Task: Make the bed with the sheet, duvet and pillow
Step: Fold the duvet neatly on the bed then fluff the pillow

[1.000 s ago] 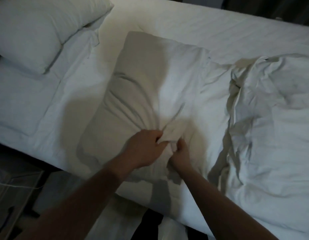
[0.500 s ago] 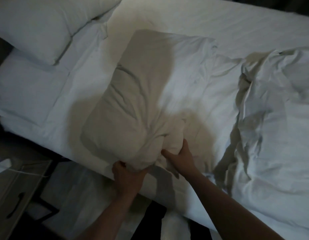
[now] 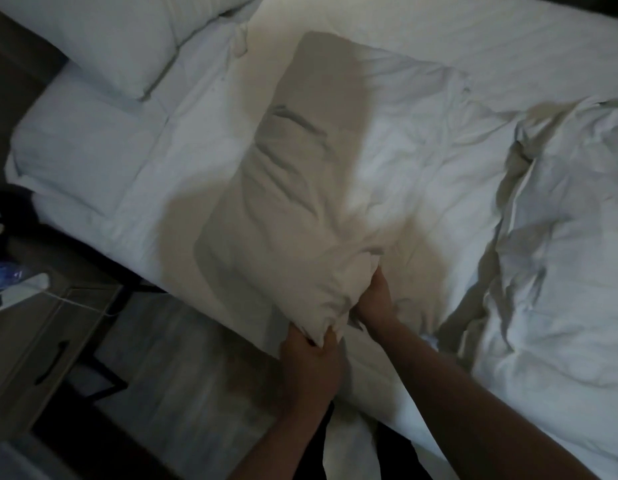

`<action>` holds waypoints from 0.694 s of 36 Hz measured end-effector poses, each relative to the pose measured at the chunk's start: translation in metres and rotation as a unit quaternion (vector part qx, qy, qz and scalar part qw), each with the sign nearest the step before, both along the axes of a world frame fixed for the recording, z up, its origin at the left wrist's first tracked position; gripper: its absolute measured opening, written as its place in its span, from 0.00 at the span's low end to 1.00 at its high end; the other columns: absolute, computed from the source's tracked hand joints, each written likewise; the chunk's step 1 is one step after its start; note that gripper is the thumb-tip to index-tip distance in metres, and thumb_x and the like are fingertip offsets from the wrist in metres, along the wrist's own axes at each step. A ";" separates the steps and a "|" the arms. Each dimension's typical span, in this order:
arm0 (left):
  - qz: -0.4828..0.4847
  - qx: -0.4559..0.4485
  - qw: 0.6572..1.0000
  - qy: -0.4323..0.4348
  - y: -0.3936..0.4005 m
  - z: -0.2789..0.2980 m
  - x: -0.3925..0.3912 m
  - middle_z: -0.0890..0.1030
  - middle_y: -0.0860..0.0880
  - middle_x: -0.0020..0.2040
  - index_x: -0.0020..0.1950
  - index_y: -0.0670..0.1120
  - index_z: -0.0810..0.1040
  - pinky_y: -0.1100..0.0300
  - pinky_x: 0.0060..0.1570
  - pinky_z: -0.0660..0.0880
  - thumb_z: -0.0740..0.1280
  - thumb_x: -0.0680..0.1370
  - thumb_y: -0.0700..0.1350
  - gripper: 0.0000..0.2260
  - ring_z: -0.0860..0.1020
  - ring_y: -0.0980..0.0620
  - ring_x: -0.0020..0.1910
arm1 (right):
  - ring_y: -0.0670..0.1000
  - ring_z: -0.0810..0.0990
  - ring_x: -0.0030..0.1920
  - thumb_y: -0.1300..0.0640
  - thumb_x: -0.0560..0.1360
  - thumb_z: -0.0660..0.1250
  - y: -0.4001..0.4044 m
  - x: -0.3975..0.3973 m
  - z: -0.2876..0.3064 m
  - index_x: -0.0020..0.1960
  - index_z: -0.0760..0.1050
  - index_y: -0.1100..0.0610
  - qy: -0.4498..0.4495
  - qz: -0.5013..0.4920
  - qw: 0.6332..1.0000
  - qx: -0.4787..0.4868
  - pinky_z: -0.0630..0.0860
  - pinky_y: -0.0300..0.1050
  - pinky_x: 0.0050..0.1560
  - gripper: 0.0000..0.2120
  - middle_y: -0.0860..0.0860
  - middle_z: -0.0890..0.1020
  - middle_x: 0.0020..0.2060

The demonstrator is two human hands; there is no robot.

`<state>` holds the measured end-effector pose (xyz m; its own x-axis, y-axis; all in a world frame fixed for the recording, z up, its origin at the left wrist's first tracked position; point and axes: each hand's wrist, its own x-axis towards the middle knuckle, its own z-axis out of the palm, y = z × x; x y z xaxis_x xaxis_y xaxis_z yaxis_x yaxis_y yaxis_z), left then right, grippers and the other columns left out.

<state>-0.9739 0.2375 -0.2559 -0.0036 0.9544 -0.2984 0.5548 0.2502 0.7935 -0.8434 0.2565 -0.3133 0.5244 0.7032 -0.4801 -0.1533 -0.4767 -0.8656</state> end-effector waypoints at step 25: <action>-0.360 0.064 0.891 0.270 0.268 0.090 0.070 0.80 0.59 0.37 0.40 0.54 0.76 0.55 0.49 0.78 0.69 0.60 0.73 0.24 0.80 0.56 0.41 | 0.52 0.67 0.73 0.34 0.70 0.70 0.129 0.180 0.032 0.80 0.51 0.55 0.014 -0.210 0.977 -0.024 0.64 0.43 0.70 0.50 0.53 0.64 0.76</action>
